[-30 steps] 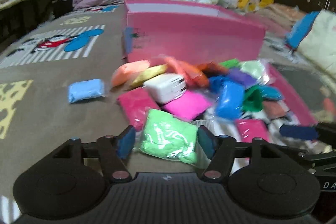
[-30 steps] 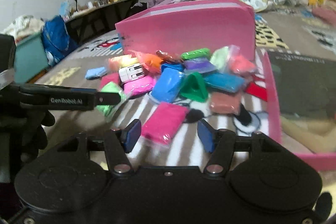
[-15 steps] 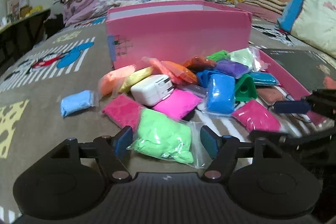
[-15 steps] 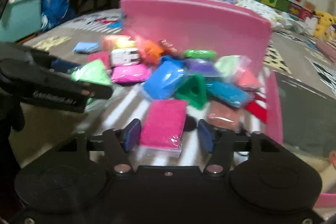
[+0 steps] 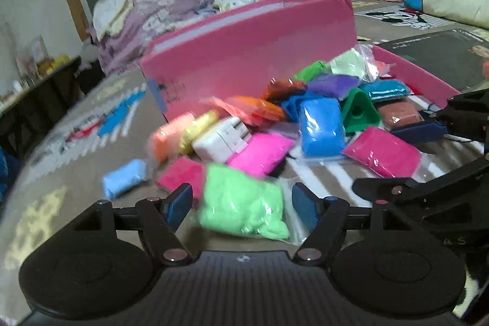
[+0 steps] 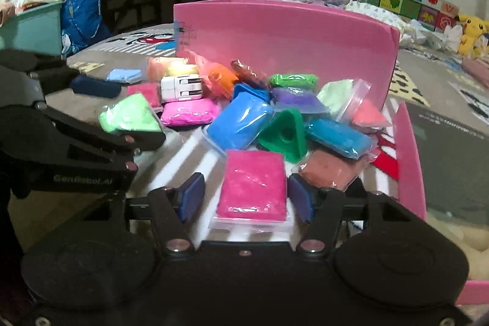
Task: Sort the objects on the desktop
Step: 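Lift the green bag into the pink box and open left tool while right holds pink bag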
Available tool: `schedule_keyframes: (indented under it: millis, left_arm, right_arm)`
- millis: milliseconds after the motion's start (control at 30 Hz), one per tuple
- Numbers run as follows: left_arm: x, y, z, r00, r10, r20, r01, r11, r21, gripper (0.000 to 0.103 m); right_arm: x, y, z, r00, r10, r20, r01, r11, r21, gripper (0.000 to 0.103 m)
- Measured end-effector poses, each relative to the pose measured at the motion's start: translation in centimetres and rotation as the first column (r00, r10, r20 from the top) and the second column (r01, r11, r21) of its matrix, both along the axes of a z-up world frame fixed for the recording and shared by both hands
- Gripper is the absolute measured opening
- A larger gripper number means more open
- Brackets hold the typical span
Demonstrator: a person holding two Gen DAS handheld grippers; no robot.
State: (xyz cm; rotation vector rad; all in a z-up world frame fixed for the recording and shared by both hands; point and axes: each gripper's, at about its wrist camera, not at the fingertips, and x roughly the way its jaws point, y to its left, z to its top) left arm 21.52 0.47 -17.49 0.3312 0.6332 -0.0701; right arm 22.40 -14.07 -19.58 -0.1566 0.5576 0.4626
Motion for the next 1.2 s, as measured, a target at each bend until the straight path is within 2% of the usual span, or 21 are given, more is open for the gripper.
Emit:
schedule_keyframes:
  millis: [100, 233, 267, 300, 500, 867, 1033, 1200]
  left_arm:
    - [0.0, 0.2, 0.1, 1.000, 0.016, -0.014, -0.016, 1.000, -0.026, 0.065]
    - [-0.2, 0.3, 0.5, 0.999, 0.039, -0.011, -0.039, 0.998, -0.054, 0.053]
    - [-0.3, 0.4, 0.6, 0.999, 0.046, -0.013, -0.047, 0.997, -0.068, 0.053]
    - [-0.3, 0.6, 0.8, 0.998, 0.055, -0.016, -0.056, 0.995, -0.081, 0.052]
    - [-0.5, 1.7, 1.5, 0.994, 0.105, -0.030, -0.108, 0.984, -0.141, 0.050]
    - [-0.8, 2.9, 5.4, 0.989, 0.150, -0.001, -0.147, 0.969, -0.200, 0.050]
    - [0.4, 2.9, 7.5, 0.990, 0.140, 0.018, -0.134, 0.970, -0.202, 0.050]
    - [2.2, 3.0, 9.6, 0.990, 0.136, 0.046, -0.123, 0.967, -0.223, 0.050]
  right_arm:
    - [0.0, -0.1, 0.0, 1.000, 0.003, -0.003, -0.003, 1.000, 0.009, 0.061]
    - [0.2, -0.4, 0.1, 1.000, 0.007, -0.010, -0.007, 1.000, 0.028, 0.051]
    - [0.2, -0.5, 0.1, 1.000, 0.008, -0.012, -0.008, 0.999, 0.033, 0.045]
    - [0.3, -0.6, 0.2, 1.000, 0.009, -0.014, -0.009, 0.999, 0.038, 0.043]
    - [0.5, -1.1, 0.4, 0.999, 0.018, -0.035, -0.015, 0.996, 0.083, 0.043]
    - [0.9, -1.8, 0.9, 0.996, 0.048, -0.070, -0.036, 0.986, 0.161, 0.043]
    - [1.1, -1.4, 0.6, 0.995, 0.058, -0.081, -0.045, 0.987, 0.155, 0.043]
    - [1.1, -0.7, 0.5, 0.994, 0.076, -0.077, -0.068, 0.992, 0.105, 0.043]
